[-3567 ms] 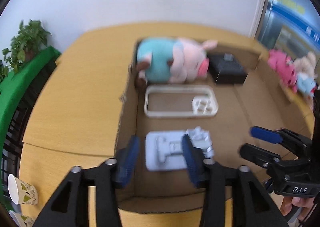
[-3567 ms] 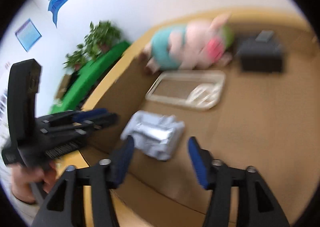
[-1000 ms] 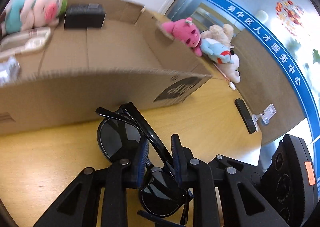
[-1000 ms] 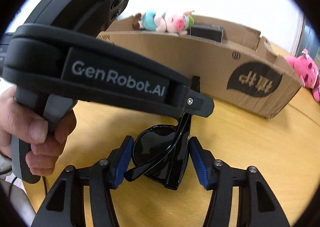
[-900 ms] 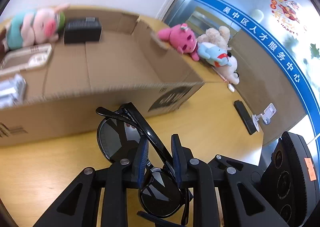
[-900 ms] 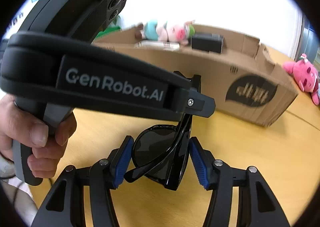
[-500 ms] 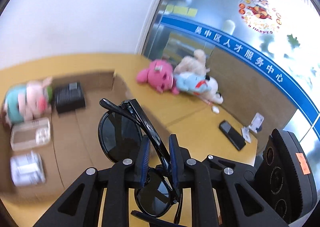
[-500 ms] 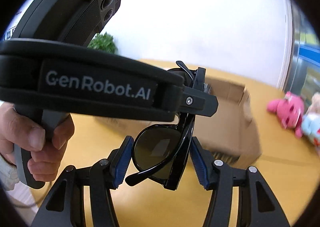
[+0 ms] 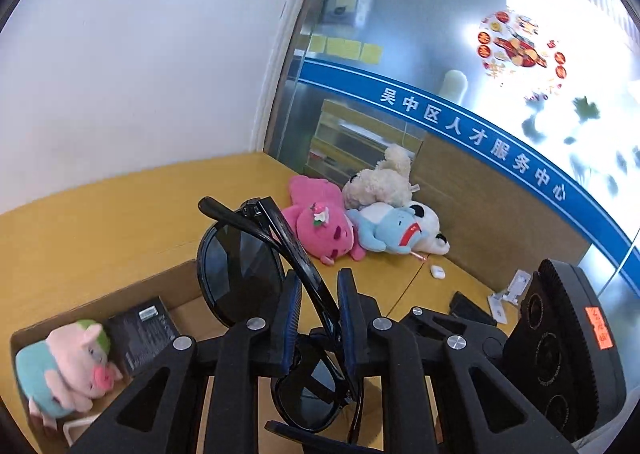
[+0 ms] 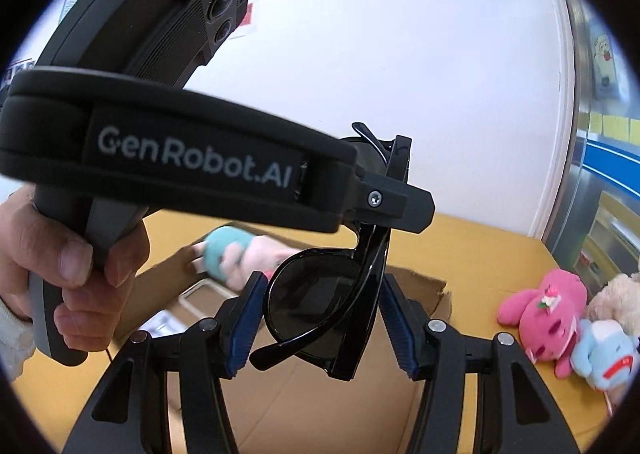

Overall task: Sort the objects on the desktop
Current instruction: 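Lift the sunglasses and carry them over the cardboard box, then lower the sunglasses beside the black box and open both grippers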

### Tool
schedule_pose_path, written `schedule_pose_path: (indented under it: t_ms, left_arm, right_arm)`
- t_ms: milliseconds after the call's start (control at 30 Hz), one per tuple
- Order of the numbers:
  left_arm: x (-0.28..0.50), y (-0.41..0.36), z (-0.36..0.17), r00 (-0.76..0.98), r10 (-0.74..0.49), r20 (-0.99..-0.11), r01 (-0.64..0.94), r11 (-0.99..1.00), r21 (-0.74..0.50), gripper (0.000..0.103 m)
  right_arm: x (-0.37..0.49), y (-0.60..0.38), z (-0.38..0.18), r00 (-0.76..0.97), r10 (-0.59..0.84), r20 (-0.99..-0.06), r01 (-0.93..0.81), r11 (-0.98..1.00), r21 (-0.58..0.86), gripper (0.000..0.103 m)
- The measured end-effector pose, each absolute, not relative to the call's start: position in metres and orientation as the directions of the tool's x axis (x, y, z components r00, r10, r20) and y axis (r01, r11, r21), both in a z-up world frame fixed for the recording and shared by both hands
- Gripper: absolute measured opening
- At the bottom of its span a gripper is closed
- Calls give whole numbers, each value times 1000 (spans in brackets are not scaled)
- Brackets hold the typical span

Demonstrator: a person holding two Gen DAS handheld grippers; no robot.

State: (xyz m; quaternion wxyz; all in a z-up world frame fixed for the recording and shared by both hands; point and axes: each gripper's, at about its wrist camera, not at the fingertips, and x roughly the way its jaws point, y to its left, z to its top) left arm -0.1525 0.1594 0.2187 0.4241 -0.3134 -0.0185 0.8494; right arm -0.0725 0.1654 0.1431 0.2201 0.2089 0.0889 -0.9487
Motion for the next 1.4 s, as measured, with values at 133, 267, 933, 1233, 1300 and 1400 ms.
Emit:
schedule_pose_path:
  t_ms: [133,267,933,1233,1300,1400]
  left_arm:
    - [-225,167,183,-383,734,-561,-679,-635,-368,16]
    - [-283,170,128,-297,741,-602,-615,-631,-473,14]
    - [-370,185,-30,-24,751,-660,-240,-645,-725,18]
    - [-323,157,38,-163,721,-674,-342,-682,-646,55]
    - [-299,140,66,-244,707,-663,-380,-699,-606,58]
    - [-251,115,109,-403,651,-643,-440,-754,-488,69]
  right_arm:
    - [-121,166,127,-788,-351,-505,440,-896,-65,56]
    - [-176,169,91,-714,-341,-611,436,-900,-7,56]
    - [-257,173,-30,-411,-228,-883,286,-952,113,56]
    - [-200,178,12,-511,-230,-828,283,-955,91,67]
    - [-174,184,30,-557,-238,-796,281,-956,90,71]
    - [-126,192,57,-639,-239,-732,262,-961,85,78]
